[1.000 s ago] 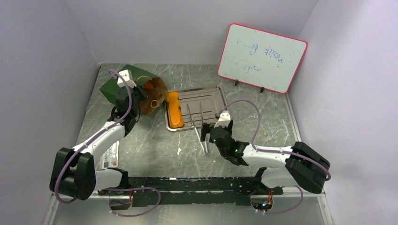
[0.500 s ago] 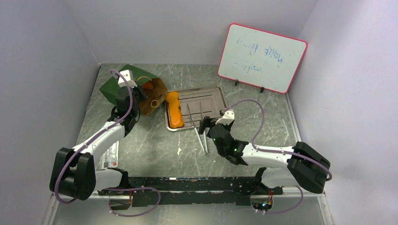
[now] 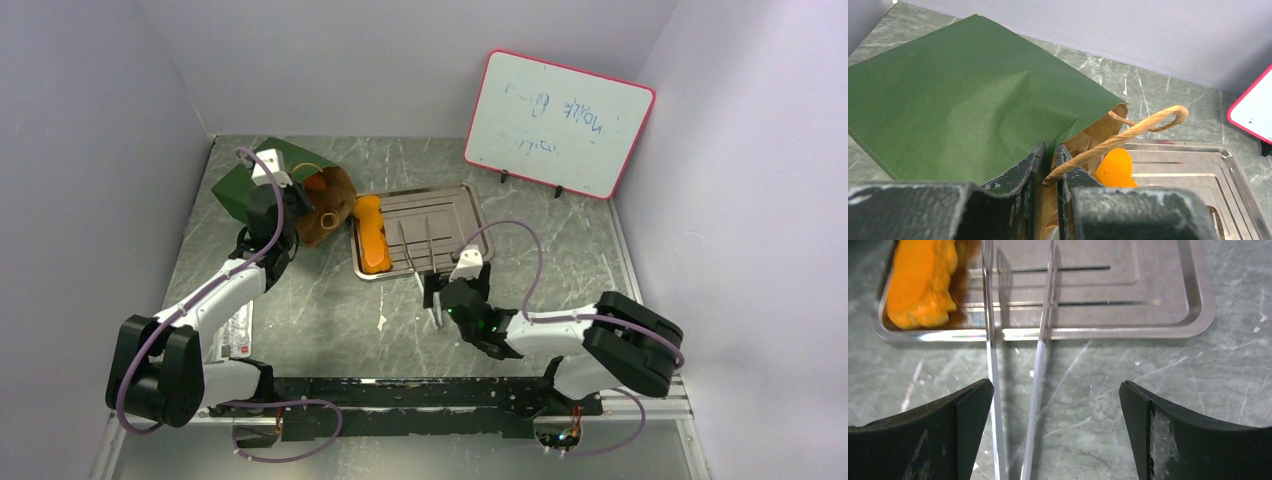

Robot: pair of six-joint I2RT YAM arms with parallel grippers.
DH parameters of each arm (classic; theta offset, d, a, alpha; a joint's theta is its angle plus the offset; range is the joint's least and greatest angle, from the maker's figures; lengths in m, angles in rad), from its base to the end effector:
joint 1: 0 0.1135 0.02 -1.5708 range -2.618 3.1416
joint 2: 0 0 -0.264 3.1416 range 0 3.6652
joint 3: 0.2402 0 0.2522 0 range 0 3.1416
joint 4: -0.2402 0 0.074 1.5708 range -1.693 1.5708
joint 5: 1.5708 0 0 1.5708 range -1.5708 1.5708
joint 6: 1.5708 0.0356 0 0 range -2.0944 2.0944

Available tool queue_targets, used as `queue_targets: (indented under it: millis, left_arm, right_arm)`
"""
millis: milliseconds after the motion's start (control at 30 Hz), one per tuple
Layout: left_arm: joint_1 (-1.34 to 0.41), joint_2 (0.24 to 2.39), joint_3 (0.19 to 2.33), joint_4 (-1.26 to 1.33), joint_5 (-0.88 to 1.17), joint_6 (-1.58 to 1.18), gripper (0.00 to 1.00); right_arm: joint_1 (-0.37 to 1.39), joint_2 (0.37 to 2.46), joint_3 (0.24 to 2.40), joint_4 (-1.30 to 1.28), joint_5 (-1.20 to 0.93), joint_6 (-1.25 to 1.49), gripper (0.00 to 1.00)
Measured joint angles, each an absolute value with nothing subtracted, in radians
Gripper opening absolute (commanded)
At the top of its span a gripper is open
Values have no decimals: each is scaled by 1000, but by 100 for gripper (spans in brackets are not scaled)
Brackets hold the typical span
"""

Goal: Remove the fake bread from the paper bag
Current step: Pick up the clamp from the container.

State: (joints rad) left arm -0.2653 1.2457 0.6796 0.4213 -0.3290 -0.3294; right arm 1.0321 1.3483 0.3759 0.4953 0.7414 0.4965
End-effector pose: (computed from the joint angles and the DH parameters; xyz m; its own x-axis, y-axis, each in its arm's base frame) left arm 0.2743 -0.0626 0.2674 -0.1122 -0.2867 -0.9514 -0.1022 0.9557 -0.2760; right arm 0.1429 0.1923 0.1564 -0.3621 0.0790 -0.9288 -0.1738 0.9732 0.1505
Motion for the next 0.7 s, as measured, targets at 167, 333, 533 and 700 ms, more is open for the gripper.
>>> queue_targets:
  millis: [167, 333, 533, 700]
  left_arm:
    - [-265, 1246, 680, 422, -329, -329, 7]
    - [-265, 1246, 680, 422, -329, -329, 7]
    - [-265, 1253, 680, 424, -329, -329, 7]
    - [-265, 1257, 680, 430, -329, -328, 7]
  right_arm:
    - [1071, 1447, 384, 498, 753, 455, 100]
    - [1087, 1492, 421, 527, 756, 425, 100]
    - [1102, 1509, 442, 533, 768, 410, 100]
    - [1121, 1509, 443, 535, 772, 406, 100]
